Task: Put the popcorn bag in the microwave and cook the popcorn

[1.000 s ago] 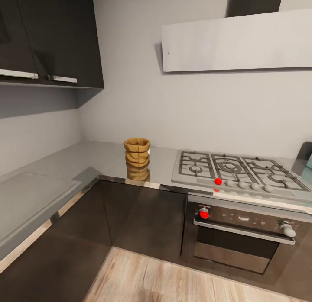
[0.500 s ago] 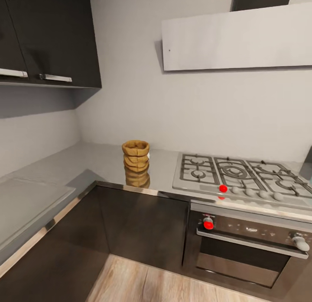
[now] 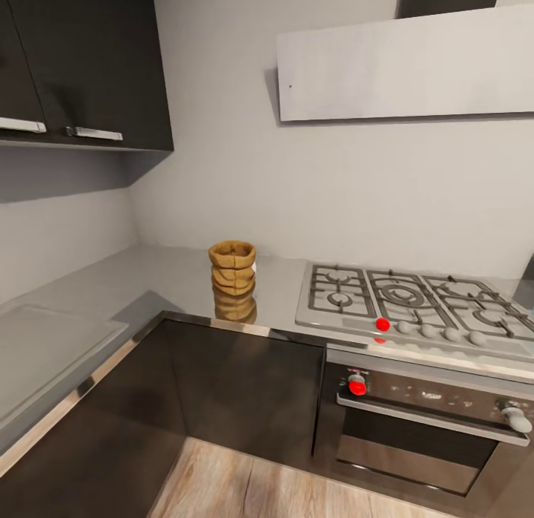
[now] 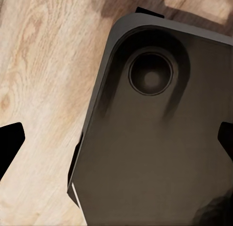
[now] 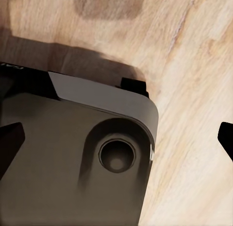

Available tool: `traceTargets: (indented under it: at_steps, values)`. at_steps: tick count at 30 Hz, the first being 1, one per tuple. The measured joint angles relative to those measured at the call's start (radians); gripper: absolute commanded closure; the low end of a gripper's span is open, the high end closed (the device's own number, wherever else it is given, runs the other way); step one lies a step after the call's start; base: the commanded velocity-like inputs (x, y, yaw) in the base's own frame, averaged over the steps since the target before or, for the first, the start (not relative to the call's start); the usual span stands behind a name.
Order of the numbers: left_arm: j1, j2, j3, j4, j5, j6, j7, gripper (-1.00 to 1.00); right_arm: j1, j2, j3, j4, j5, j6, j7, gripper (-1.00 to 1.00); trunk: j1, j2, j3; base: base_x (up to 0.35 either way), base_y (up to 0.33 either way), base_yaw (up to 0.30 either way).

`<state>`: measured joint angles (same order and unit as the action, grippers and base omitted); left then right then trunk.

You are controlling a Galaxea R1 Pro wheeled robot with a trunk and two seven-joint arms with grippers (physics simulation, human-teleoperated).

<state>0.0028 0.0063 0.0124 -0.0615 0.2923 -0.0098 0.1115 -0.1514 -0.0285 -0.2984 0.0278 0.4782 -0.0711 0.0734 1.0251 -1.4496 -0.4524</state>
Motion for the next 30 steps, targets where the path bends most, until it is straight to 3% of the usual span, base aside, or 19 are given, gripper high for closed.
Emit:
traceTargets:
  at_steps: [30]
  values:
    - [0.000,0.000,-0.004,0.001,-0.005,-0.001,0.000,-1.00,0.000,0.000,-0.002,0.001,-0.007,0.000,0.000,-1.00,-0.107,0.196,0.088,0.000,0.000,0.000]
